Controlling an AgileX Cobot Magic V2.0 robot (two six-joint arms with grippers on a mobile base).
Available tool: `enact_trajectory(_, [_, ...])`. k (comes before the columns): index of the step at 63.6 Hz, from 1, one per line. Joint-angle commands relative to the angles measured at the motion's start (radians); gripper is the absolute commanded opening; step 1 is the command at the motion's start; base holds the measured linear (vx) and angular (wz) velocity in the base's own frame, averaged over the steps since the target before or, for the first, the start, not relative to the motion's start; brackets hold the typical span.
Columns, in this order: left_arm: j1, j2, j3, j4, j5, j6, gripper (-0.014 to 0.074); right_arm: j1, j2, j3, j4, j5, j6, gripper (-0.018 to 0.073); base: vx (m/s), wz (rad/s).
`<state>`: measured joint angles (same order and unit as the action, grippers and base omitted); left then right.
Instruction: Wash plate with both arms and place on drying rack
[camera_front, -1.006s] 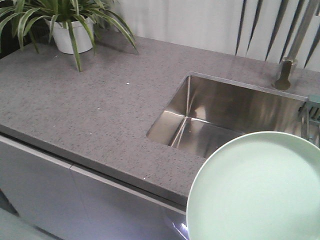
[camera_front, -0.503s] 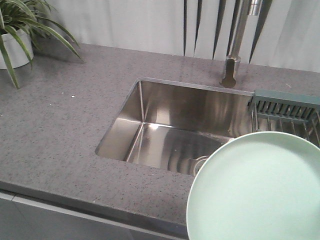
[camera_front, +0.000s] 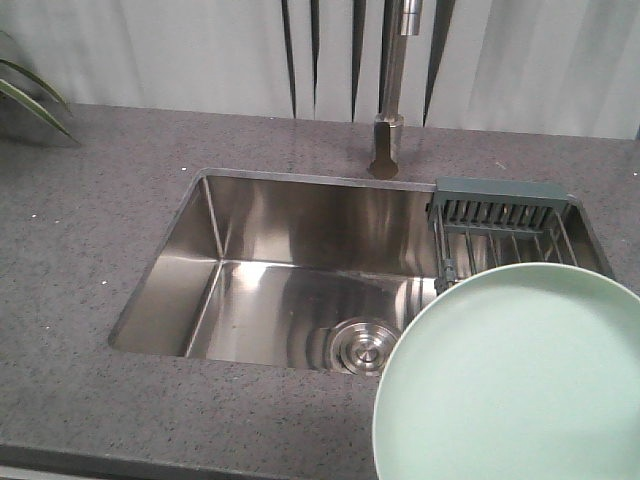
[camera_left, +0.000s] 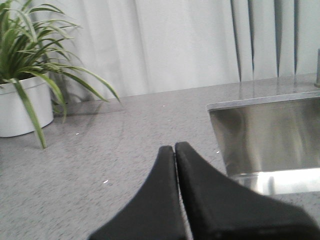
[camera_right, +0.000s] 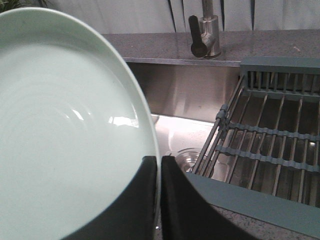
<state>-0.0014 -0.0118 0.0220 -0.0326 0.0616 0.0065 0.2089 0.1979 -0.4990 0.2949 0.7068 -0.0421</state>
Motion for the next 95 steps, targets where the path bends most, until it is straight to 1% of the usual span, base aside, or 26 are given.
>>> enact_trajectory(1, [-0.005, -0.004, -0.021, -0.003, -0.071, -0.007, -0.0006, -0.003, 0.013, -0.026, 0.005, -0.083, 0.000, -0.0004, 0.06, -0.23])
enact_trajectory(43, [-0.005, -0.004, -0.021, -0.003, -0.071, -0.007, -0.0006, -0.003, 0.013, -0.026, 0.005, -0.083, 0.000, -0.0004, 0.04, -0.16])
enact_trajectory(95, [-0.005, -0.004, -0.021, -0.003, -0.071, -0.007, -0.0006, -0.003, 0.013, -0.026, 0.005, -0.083, 0.000, -0.0004, 0.04, -0.06])
